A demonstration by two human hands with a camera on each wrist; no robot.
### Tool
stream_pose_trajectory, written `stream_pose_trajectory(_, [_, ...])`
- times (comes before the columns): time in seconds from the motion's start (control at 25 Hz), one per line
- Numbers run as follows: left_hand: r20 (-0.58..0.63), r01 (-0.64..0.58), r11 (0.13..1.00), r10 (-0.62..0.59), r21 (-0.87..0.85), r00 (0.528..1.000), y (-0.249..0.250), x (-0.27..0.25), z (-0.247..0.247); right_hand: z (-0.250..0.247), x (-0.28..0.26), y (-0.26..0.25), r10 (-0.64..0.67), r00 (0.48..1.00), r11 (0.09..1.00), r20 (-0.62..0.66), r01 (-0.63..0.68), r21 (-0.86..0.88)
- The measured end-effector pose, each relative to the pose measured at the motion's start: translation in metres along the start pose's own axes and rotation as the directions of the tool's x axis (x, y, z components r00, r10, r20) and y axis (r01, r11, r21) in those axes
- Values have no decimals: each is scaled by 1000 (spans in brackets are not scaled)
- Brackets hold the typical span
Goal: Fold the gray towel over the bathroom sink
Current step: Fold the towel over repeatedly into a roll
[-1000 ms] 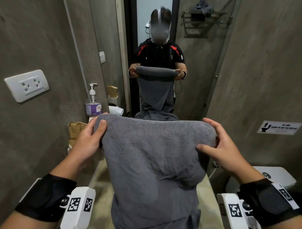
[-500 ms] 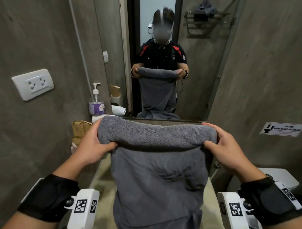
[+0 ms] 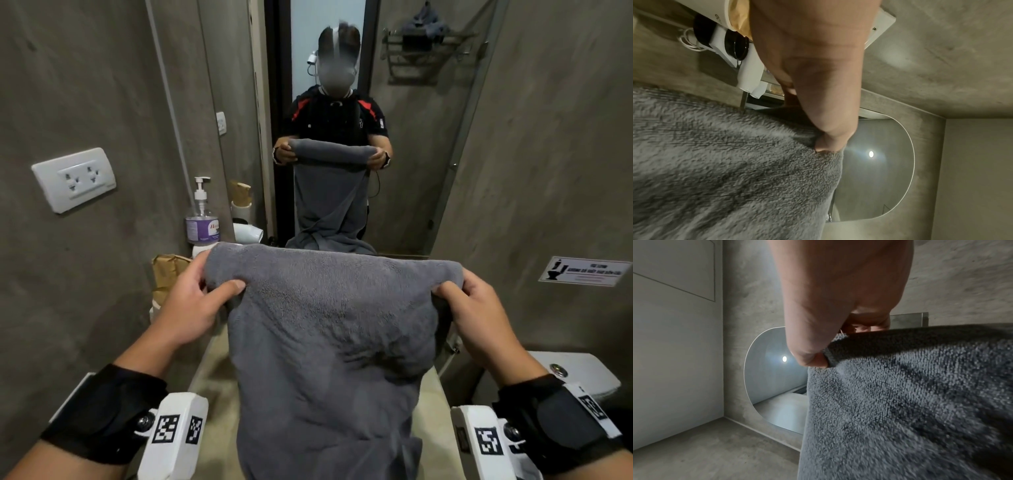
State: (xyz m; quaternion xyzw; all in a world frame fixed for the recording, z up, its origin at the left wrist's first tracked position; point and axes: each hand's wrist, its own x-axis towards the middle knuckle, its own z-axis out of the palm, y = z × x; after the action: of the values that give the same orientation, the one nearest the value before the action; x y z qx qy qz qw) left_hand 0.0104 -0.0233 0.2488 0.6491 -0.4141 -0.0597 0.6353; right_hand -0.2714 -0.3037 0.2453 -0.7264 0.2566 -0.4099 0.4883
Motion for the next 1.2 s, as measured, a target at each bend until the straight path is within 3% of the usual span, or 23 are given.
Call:
stream_pose_trajectory(0.24, [-50,85,992,-90,-97,995,0,6,7,-8,0,-4,53,998,998,38,-52,-37])
stream_pose_trajectory(0.4, [-108,85,993,-94,-85,990,7,5,12,-5,-5,-9,-44,999,998,0,44,-52])
stream_pose_trajectory(0.52, [-46,91,994,-93,-58,995,11,1,19,0,-8,-11,-92,993,995,-73,89,-32])
stream_pose_trajectory(0.6, [54,115,992,-113,-47,992,11,-4,22,2,-9,-12,-51,996,996,-73,45,-82])
stream_pose_trajectory(0.68, [164,151,988,-145,-29,976,8,-8,19,1,-8,-12,47,999,999,-6,-47,-12])
stream_pose_trajectory(0.76, [254,185,983,-181,10,950,5,-8,13,-5,-8,-12,115,984,989,138,-127,79])
stream_pose_trajectory(0.88, [317,203,976,-217,75,923,3,-4,5,-17,-8,-11,97,926,988,365,-47,-144])
stream_pose_trajectory(0.96, [314,172,979,-198,108,929,0,-1,2,-18,-8,-12,107,907,977,406,-20,-213])
stream_pose_trajectory(1.2, [128,66,992,-79,105,989,-4,-1,9,-11,-8,-15,50,961,973,273,16,-232])
